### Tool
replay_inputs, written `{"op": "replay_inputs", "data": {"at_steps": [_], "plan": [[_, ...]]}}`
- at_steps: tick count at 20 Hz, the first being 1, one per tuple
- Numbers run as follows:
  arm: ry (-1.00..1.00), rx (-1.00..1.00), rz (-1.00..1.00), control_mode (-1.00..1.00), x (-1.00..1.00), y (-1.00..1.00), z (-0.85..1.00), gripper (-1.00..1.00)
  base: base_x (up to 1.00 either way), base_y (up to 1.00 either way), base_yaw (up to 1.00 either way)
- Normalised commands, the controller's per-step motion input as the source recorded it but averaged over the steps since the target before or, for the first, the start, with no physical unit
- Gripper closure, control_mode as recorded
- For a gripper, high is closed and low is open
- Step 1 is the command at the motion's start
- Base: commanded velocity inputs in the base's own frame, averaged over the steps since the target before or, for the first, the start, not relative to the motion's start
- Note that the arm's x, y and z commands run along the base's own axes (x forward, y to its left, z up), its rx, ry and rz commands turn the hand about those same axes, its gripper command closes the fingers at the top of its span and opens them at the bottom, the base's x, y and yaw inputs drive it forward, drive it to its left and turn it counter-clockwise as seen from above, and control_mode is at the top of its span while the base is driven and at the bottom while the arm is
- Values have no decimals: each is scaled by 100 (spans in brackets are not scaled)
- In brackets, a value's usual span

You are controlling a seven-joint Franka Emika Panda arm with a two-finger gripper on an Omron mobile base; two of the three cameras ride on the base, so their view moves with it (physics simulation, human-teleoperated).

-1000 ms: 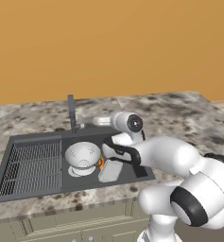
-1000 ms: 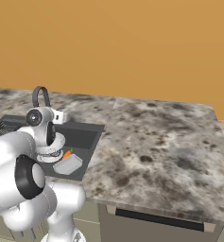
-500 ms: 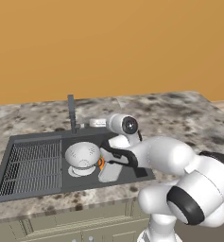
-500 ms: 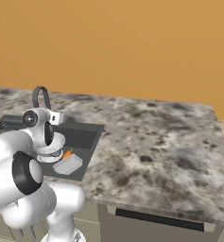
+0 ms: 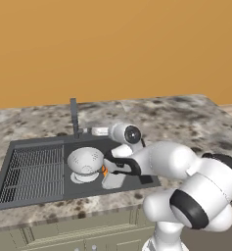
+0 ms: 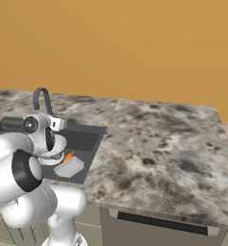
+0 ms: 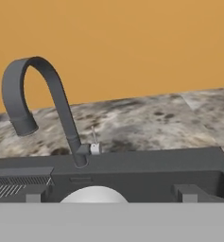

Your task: Pick the tupperware and colander and place them in the sink. Then turn on the water.

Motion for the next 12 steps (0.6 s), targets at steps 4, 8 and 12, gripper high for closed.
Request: {"op": "replay_inputs", "data": {"at_steps": [4, 8, 12], "plan": [[-3, 1, 0, -100, 0, 0, -21, -100, 0, 0, 0], [0, 0, 0, -100, 0, 0, -8, -100, 0, 0, 0], [0, 0, 0, -100, 0, 0, -1, -100, 0, 0, 0]]}}
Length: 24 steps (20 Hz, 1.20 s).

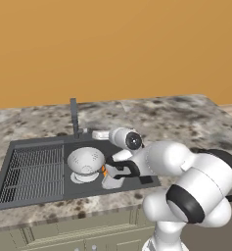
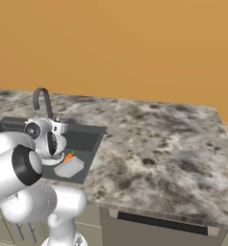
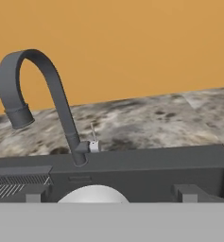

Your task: Pick the tupperware and colander and place them in the sink. Then turn on the water.

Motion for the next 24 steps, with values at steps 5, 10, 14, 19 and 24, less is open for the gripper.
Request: {"op": "replay_inputs", "data": {"at_steps": [5, 10, 14, 19, 24], "plan": [[0, 0, 0, -100, 0, 0, -1, -100, 0, 0, 0], [-1, 0, 0, -100, 0, 4, 0, -100, 0, 0, 0], [0, 0, 0, -100, 0, 6, 1, -100, 0, 0, 0], [0, 0, 0, -100, 1, 12, 0, -100, 0, 0, 0], [-2, 0, 0, -100, 13, 6, 0, -100, 0, 0, 0]]}}
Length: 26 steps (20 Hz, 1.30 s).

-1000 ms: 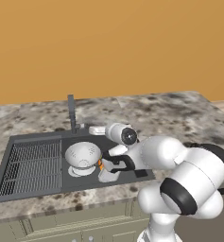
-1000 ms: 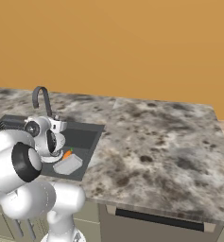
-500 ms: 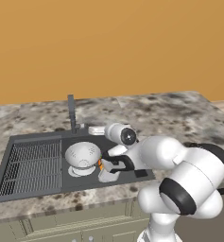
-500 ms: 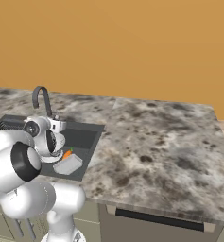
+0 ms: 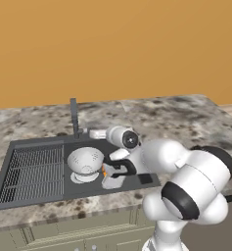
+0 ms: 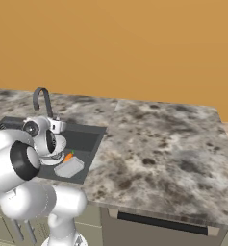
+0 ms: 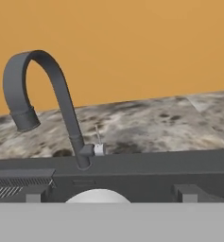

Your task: Pick the tupperware and colander and place them in the sink. Then turn on the water.

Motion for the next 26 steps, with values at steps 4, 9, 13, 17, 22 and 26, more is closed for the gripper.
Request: {"op": "replay_inputs", "data": {"at_steps": [4, 9, 13, 17, 22, 26], "plan": [[-7, 0, -2, -100, 22, 0, -2, -100, 0, 0, 0], [-7, 0, -3, -100, 21, 2, -6, -100, 0, 0, 0], [-5, -2, -2, -100, 5, 13, -18, -100, 0, 0, 0], [-6, -7, -4, -100, 1, 29, -30, -100, 0, 0, 0], [-3, -5, -5, -100, 0, 20, -24, -100, 0, 0, 0], [0, -2, -4, -100, 0, 13, -3, -100, 0, 0, 0]]}}
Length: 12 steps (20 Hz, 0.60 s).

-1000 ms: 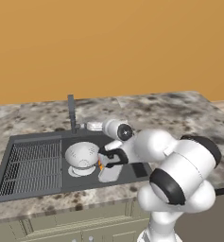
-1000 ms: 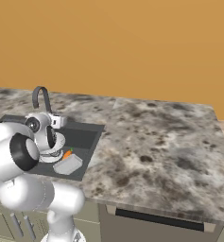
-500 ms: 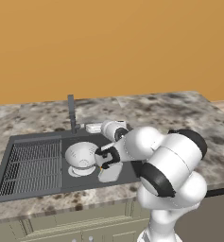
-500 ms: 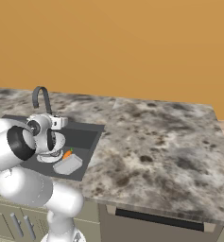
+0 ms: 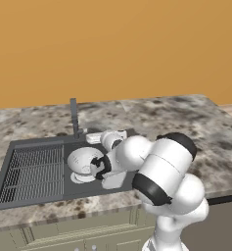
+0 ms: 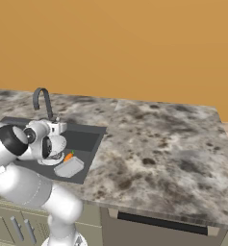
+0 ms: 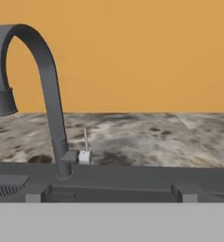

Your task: Pick the tupperware and colander and place them in the sink. Then turn on the water.

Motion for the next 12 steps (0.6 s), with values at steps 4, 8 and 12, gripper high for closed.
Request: {"op": "replay_inputs", "data": {"at_steps": [4, 8, 12], "plan": [[0, -2, -5, -100, 1, 12, 0, -100, 0, 0, 0], [0, -2, -5, -100, 4, 14, 0, -100, 0, 0, 0], [0, -2, -6, -100, 22, 19, 0, -100, 0, 0, 0]]}}
